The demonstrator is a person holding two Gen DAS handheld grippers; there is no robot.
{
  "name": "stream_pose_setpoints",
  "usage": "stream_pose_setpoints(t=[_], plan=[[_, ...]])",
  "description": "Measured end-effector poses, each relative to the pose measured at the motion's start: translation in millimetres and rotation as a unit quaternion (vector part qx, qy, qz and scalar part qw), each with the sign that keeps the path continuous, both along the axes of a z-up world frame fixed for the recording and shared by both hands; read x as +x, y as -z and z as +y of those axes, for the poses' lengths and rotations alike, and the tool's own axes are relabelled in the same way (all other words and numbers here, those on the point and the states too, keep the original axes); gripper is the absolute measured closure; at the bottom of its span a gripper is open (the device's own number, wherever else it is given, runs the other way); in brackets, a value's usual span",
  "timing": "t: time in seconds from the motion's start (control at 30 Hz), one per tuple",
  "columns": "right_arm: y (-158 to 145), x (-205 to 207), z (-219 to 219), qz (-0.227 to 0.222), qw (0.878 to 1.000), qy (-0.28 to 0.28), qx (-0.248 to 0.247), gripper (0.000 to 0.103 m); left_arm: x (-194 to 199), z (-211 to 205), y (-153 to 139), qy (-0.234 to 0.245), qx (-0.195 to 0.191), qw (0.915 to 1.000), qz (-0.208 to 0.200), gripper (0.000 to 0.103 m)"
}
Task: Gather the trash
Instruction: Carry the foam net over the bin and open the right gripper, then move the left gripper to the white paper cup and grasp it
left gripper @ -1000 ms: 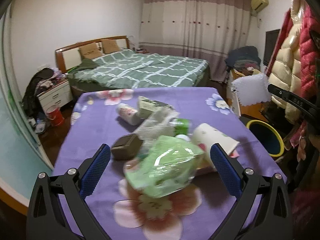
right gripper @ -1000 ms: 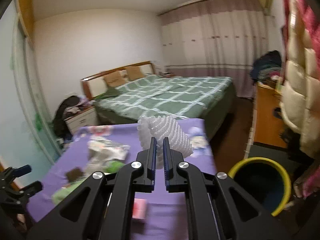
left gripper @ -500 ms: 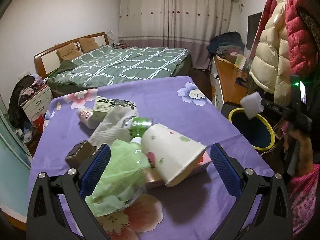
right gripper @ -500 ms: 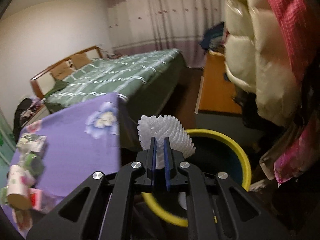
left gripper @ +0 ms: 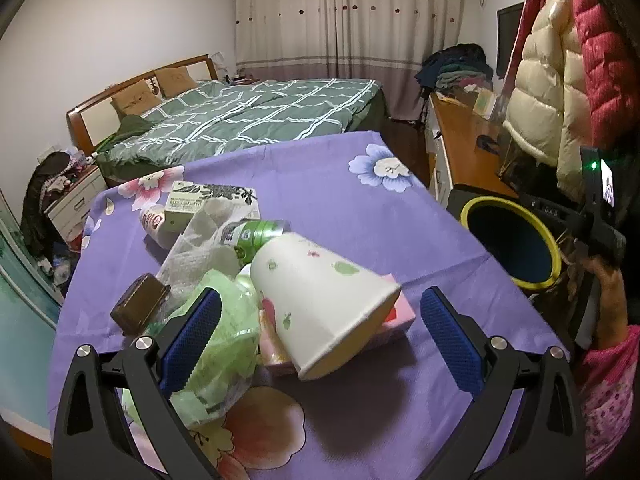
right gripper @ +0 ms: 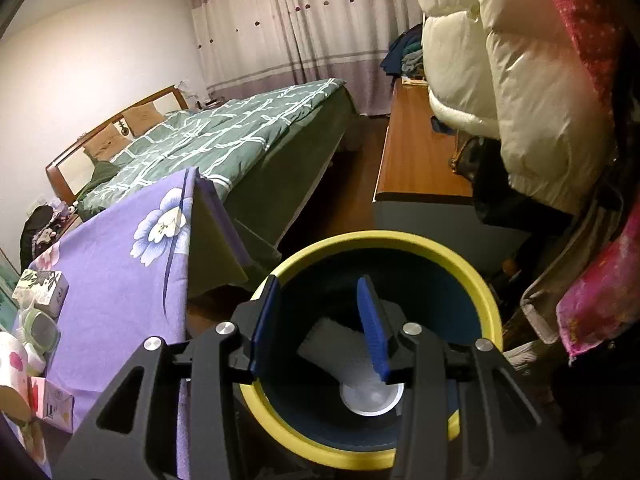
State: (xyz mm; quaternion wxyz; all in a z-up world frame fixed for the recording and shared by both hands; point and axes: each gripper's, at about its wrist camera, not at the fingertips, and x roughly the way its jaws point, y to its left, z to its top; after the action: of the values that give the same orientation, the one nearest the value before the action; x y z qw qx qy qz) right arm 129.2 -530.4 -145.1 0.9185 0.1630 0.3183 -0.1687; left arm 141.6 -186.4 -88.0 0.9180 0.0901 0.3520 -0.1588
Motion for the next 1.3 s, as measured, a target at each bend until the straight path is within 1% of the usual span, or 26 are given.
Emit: stream_pose_setpoints(t=[0.07,0.17,0.23,0.33,0.37,0.53,0.6,0.7,0.83,0.97,1.13,1.3], plan=[[1.3,1.3,0.7,-0.002,1.000,-0.004,0.005,0.064,-3.3,-0.2,4.4,0.001,0.002,1.0000,0.006,0.005],[0.9,1.7,0.9,-0.006,1.000,-0.009,0.011,0.063,-11.7,-3.8,15.0,0.010,-0.012,0.9995,0.029,0.005],[0.6,1.4,1.6,-0.009,1.000,-0.011,0.014,0.063,-16.9,-9.3,22.2,0.014,-0.009,0.9991,0.038,0.005],[-0.4,0.7,2.9,-0.012,1.000,-0.015,0.017,0.062,-20.0,-12.6,34.7,-0.008,0.005,0.9990,0.044,0.005],[-0.7,0.0,3.5,-0.013,1.000,-0.016,0.017,0.062,-19.7,-10.9,39.1,-0.019,0.003,0.9986,0.050,0.005],[-1.5,-2.9,2.1,-0.018,0.999,-0.017,0.021,0.062,-9.8,-5.9,49.4,-0.037,-0.004,0.9975,0.061,0.005],[-1.5,-2.8,2.5,-0.019,0.999,-0.018,0.021,0.061,-4.2,-5.1,49.4,-0.035,-0.012,0.9971,0.066,0.005],[-2.5,-2.6,2.0,-0.018,0.999,-0.017,0.021,0.061,7.1,-5.1,44.6,-0.021,-0.036,0.9956,0.084,0.005],[-2.0,-2.9,2.3,-0.019,0.999,-0.017,0.021,0.061,21.9,-8.4,31.6,-0.009,-0.041,0.9946,0.095,0.005],[-1.9,-2.8,2.3,-0.018,0.999,-0.018,0.022,0.060,46.1,-3.5,25.1,-0.008,-0.056,0.9881,0.143,0.005],[-1.8,1.2,1.8,-0.015,0.999,-0.021,0.027,0.059,67.5,3.9,17.3,-0.018,-0.060,0.9845,0.164,0.005],[0.2,5.8,2.2,-0.012,0.999,-0.025,0.031,0.059,80.6,1.7,16.5,-0.029,-0.045,0.9836,0.172,0.005]])
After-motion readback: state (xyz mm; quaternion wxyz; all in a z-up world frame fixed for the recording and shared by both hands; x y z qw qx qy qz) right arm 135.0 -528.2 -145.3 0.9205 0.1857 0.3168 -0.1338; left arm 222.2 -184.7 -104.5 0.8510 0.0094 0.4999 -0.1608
